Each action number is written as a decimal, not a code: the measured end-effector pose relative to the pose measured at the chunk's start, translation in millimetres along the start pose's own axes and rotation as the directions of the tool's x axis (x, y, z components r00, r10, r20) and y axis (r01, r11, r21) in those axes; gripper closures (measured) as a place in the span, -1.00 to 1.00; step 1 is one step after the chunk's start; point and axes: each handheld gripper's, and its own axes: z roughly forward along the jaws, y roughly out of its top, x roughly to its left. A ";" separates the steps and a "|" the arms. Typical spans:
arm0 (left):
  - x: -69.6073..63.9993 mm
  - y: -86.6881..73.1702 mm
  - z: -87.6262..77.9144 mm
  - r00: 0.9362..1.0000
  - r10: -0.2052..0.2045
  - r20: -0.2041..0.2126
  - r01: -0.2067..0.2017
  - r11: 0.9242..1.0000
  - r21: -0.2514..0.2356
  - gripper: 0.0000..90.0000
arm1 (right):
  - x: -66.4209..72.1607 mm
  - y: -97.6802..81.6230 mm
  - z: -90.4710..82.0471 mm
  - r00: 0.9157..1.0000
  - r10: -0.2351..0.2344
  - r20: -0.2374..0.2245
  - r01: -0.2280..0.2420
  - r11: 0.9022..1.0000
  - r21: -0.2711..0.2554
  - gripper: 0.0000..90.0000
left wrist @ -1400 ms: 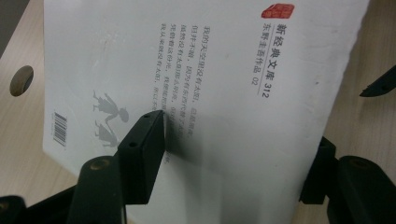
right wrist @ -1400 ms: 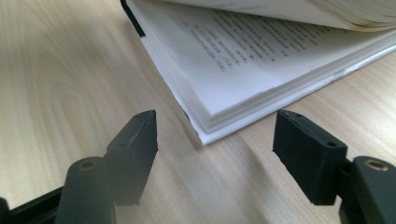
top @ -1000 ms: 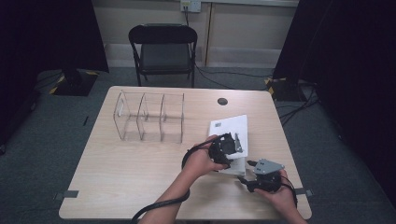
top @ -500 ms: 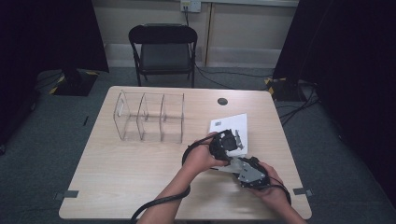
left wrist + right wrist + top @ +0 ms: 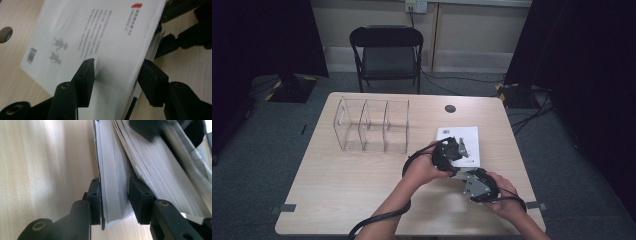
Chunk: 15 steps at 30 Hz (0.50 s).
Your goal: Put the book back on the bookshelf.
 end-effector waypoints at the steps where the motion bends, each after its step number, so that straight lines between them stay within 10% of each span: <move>1: 0.7 -3.1 -3.8 1.000 -0.006 -0.012 0.006 1.000 -0.007 -0.05 | -4.0 1.8 -3.6 1.000 0.004 -0.010 -0.004 1.000 -0.003 0.46; 4: 3.3 -14.5 -18.9 0.995 -0.092 -0.036 0.090 0.994 -0.061 -0.63 | -17.3 4.4 -16.1 0.998 0.047 -0.049 -0.048 0.999 -0.021 0.49; 15: 4.9 -57.9 -46.6 0.984 -0.170 -0.046 0.162 0.978 -0.131 -0.65 | -55.2 4.9 -45.2 0.973 0.146 -0.177 -0.159 0.985 -0.060 0.51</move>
